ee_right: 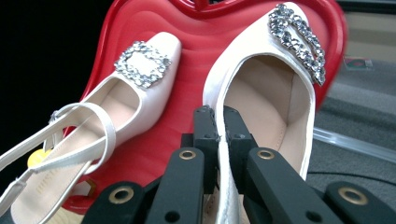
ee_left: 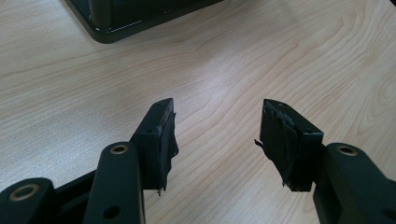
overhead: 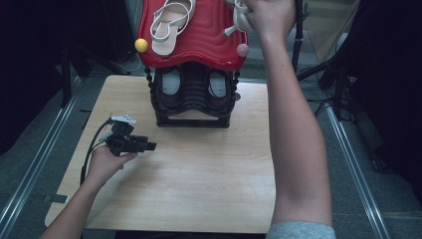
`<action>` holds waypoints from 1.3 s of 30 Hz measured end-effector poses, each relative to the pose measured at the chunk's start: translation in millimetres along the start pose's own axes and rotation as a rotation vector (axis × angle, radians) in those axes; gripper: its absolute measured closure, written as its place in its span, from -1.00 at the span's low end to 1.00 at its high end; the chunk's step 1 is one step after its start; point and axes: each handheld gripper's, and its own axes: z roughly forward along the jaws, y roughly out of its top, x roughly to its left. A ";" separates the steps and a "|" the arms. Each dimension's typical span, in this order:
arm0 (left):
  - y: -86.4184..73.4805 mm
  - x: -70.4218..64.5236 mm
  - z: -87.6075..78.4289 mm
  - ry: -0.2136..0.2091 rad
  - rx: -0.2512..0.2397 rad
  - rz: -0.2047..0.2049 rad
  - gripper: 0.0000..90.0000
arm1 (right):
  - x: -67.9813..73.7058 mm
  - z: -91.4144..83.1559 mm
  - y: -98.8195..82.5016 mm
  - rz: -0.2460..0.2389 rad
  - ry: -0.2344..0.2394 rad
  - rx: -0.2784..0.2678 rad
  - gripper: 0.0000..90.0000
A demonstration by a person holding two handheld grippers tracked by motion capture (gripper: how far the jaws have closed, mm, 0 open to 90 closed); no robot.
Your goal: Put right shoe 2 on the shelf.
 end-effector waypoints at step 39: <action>-0.7 -2.0 2.4 -0.001 -0.001 0.007 0.01 | 33.0 56.3 -41.6 -0.119 0.057 0.045 0.84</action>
